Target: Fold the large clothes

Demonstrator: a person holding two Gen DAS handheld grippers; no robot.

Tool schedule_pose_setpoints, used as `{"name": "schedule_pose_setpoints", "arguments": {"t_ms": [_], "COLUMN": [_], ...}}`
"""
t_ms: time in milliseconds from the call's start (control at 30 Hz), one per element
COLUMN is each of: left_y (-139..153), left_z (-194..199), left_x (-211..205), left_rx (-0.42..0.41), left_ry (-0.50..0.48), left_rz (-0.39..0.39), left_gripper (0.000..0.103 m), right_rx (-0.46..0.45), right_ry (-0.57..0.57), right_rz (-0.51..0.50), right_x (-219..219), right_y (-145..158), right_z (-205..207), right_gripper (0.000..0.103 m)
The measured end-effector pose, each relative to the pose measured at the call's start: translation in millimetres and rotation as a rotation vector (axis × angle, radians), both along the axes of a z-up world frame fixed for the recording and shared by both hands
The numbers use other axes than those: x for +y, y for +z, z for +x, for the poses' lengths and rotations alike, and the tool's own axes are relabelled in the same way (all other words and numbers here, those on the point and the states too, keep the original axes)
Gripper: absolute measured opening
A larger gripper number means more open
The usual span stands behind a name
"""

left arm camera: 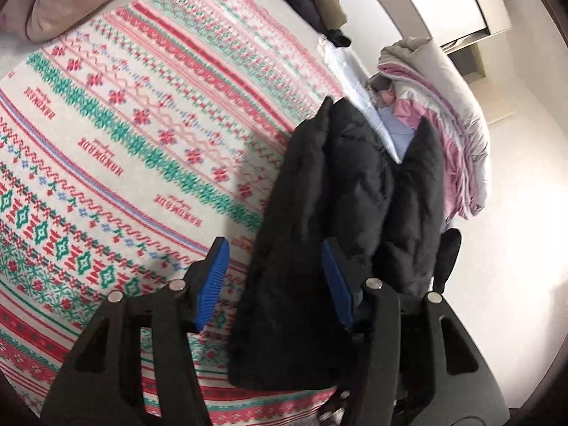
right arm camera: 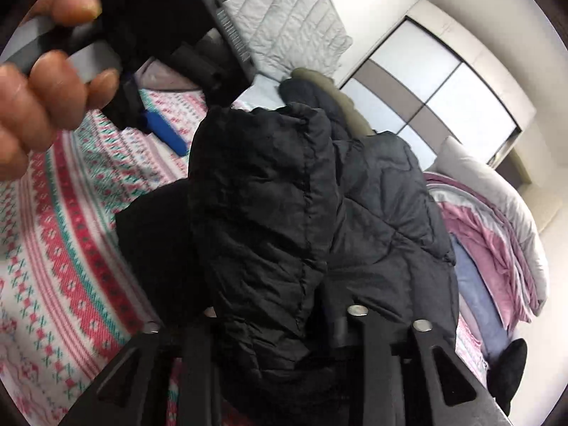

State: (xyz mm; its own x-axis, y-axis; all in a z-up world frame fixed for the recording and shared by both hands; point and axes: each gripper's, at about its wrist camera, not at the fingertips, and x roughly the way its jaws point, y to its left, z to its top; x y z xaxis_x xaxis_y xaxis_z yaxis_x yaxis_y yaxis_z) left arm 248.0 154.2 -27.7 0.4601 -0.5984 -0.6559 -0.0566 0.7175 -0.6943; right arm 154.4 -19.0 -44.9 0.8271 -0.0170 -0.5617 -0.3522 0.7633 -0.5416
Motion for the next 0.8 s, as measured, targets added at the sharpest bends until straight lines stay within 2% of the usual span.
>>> {"name": "schedule_pose_setpoints", "arguments": {"t_ms": [67, 100, 200, 267, 300, 367, 400, 433, 467, 500, 567, 633, 700, 800], "left_y": [5.9, 8.7, 16.8, 21.2, 22.4, 28.7, 29.5, 29.2, 28.8, 29.5, 28.8, 32.0, 37.9, 50.1], "left_z": [0.1, -0.3, 1.4, -0.1, 0.4, -2.5, -2.2, -0.5, 0.8, 1.3, 4.5, 4.4, 4.1, 3.3], "left_x": [-1.4, -2.8, -12.9, -19.6, -20.2, -24.4, -27.3, -31.1, -33.8, -36.2, -41.0, -44.7, -47.0, -45.6], "left_rx": [-0.028, -0.043, -0.067, -0.083, -0.093, -0.120, -0.128, -0.134, -0.139, -0.144, -0.155, -0.167, -0.185, -0.230], "left_ry": [0.011, 0.013, -0.014, -0.026, -0.027, -0.030, -0.032, -0.037, -0.040, -0.046, -0.051, -0.053, -0.050, -0.022], "left_rz": [-0.004, -0.003, 0.017, 0.027, 0.030, 0.048, 0.059, 0.071, 0.078, 0.081, 0.076, 0.077, 0.091, 0.123], "left_gripper": [0.058, 0.059, 0.059, 0.059, 0.059, 0.059, 0.059, 0.059, 0.059, 0.059, 0.059, 0.059, 0.059, 0.060], "right_rx": [0.047, 0.067, 0.146, 0.139, 0.108, 0.064, 0.063, 0.075, 0.084, 0.097, 0.127, 0.175, 0.230, 0.300], "right_ry": [0.021, 0.033, 0.146, 0.200, 0.209, 0.162, 0.145, 0.116, 0.084, -0.018, -0.179, -0.257, -0.287, -0.256], "right_rz": [0.057, 0.093, 0.333, 0.439, 0.516, 0.656, 0.721, 0.848, 0.933, 1.017, 1.032, 1.018, 0.990, 0.877], "right_x": [-0.8, -0.4, -19.5, -36.1, -52.0, -86.2, -101.6, -127.3, -145.0, -167.5, -184.0, -187.8, -180.3, -140.5], "right_y": [7.0, 13.9, 53.5, 74.9, 91.4, 111.1, 117.3, 121.4, 122.0, 120.2, 111.2, 96.6, 83.3, 67.8], "right_z": [-3.5, -4.2, -26.8, -38.4, -44.6, -44.4, -40.7, -33.6, -26.5, -12.6, 9.9, 26.0, 42.1, 61.8], "right_gripper": [0.055, 0.057, 0.062, 0.065, 0.067, 0.075, 0.076, 0.077, 0.077, 0.077, 0.077, 0.077, 0.077, 0.077]}}
